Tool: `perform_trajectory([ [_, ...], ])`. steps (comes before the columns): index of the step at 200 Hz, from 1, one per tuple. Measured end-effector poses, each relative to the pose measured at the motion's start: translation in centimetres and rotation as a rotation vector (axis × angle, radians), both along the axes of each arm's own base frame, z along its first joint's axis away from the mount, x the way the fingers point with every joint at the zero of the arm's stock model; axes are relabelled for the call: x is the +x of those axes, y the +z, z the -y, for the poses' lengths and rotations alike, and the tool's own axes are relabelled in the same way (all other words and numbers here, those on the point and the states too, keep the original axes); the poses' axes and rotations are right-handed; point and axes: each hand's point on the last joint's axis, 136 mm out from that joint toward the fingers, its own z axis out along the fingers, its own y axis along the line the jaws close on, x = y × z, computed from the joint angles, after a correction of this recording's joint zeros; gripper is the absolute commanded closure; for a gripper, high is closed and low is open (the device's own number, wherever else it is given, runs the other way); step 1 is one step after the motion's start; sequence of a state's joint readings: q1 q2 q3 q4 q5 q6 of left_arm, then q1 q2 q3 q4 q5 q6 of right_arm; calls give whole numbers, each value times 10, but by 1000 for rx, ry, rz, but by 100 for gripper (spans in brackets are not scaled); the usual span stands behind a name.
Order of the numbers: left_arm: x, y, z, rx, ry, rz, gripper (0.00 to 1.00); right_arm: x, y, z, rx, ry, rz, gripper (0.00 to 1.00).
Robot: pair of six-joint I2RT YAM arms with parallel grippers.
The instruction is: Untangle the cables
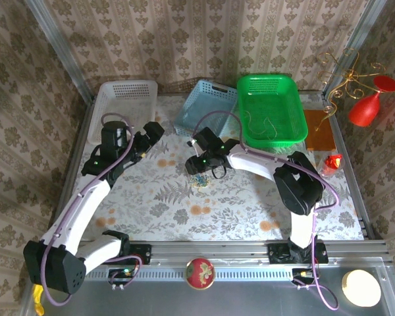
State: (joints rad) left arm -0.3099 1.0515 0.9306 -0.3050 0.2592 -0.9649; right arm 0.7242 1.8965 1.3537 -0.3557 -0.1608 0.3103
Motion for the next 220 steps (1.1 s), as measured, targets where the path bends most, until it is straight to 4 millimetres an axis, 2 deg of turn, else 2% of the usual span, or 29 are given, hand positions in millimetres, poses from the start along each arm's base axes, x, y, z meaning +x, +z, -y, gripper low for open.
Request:
perform_trajectory([
  [51,-2,-5,-2,21,-21,20,0,3,-12,-2,-14,2,-18,54],
  [81,-4,-11,0,25,-42,19,0,4,-19,-3,-22,4,-28,62],
  [97,-4,-13,2,27,-57,25,0,4,-20,-5,-20,10,-32,72],
  [127,-7,-17,7,31,-99,43,0,6,-18,-7,2,21,-38,99],
  [150,-9,-24,10,44,-134,49,0,8,-15,-6,31,9,-53,100],
  [177,-14,-40,12,73,-178,53,0,5,4,5,85,-17,-62,100],
  [220,-30,-77,27,156,-294,75,0,4,62,9,257,-54,-9,100],
])
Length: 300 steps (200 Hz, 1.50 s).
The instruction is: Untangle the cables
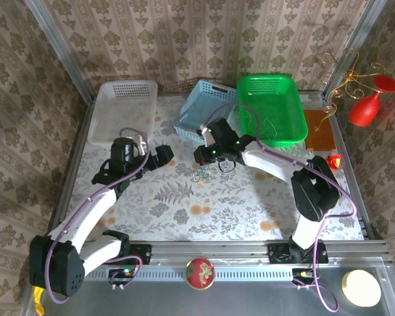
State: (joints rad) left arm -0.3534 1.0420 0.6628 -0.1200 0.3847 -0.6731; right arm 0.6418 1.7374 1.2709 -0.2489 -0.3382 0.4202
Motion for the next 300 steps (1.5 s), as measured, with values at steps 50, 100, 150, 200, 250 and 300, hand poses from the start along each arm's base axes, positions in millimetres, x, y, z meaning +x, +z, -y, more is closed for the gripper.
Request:
perform_trajectory([
  [50,-14,-32,44,139,-188,62,0,-4,5,-2,73,-21,-21,100],
  [100,-16,-67,70,249,-294,87,1,-6,-1,-1,84,-47,-48,100],
  [150,-7,-72,83,277,-322,161,9,-3,9,-4,127,-63,-43,100],
  [200,5,-73,91,271,-325,215,22,-5,36,-6,198,-76,-32,100],
  [250,10,-88,98,276,-342,219,54,-7,63,-6,267,-94,-16,100],
  [300,11,-101,103,270,-357,207,65,-7,92,-1,359,-113,-26,100],
])
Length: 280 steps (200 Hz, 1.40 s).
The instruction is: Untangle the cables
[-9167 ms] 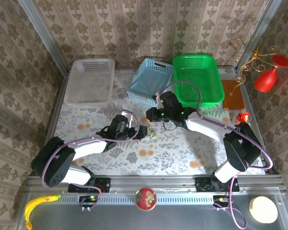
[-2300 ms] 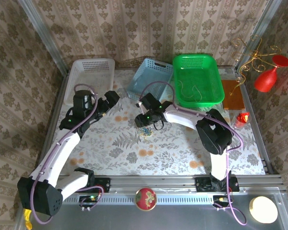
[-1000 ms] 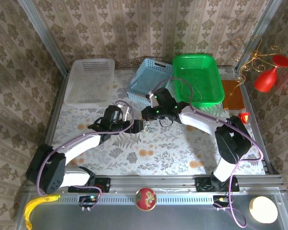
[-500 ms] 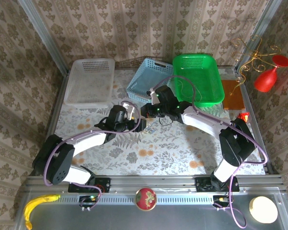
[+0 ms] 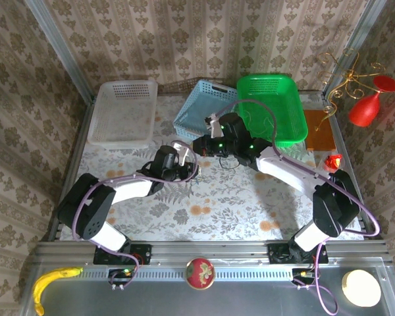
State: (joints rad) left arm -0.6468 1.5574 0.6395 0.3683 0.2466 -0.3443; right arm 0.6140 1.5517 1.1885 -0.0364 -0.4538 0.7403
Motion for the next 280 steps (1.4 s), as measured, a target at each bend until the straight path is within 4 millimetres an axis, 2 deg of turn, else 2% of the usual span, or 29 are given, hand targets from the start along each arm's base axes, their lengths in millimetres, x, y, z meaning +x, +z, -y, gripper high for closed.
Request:
perform_trajectory([
  [29,-3,-7,-3,1,1,-5,65,14,26,9,75,-35,2,100],
  [68,-9,-16,-6,-5,8,-21,65,36,86,25,200,-90,70,100],
  [99,-10,-20,-7,-7,12,-29,62,43,128,35,268,-110,137,100],
  [125,-11,-19,-6,-11,10,-30,62,46,143,40,301,-123,165,100],
  [176,-11,-18,-6,-17,8,-27,62,53,152,50,320,-152,167,100],
  [192,-11,-19,-5,-21,6,-29,62,57,171,58,339,-167,200,100],
  [218,-11,-23,-5,-28,11,-40,62,61,221,75,387,-191,302,100],
  [234,-14,-30,-7,-22,15,-56,62,58,245,85,409,-202,352,100],
  [254,-15,-32,-8,-25,19,-62,62,54,260,92,424,-208,388,100],
  [280,-14,-30,-7,-35,22,-57,62,54,263,95,426,-214,394,100],
])
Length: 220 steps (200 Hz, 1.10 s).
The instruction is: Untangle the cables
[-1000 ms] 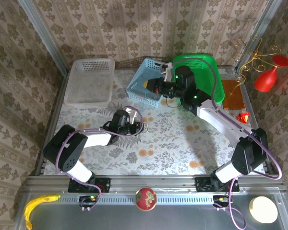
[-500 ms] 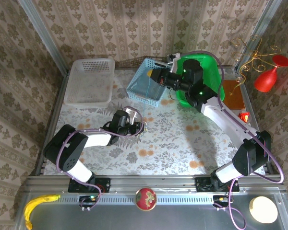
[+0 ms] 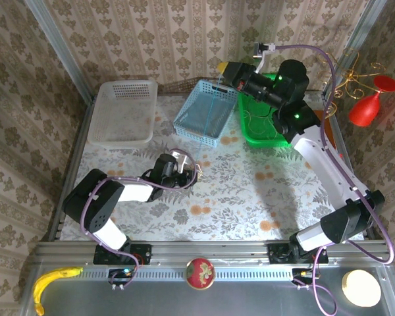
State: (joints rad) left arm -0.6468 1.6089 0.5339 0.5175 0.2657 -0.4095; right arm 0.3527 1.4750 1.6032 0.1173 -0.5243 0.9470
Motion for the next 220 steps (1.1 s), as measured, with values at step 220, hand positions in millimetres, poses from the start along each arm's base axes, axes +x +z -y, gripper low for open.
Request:
perform_trajectory([
  [220,-7,13,0,-37,-10,-4,31,1,38,38,19,-97,99,100],
])
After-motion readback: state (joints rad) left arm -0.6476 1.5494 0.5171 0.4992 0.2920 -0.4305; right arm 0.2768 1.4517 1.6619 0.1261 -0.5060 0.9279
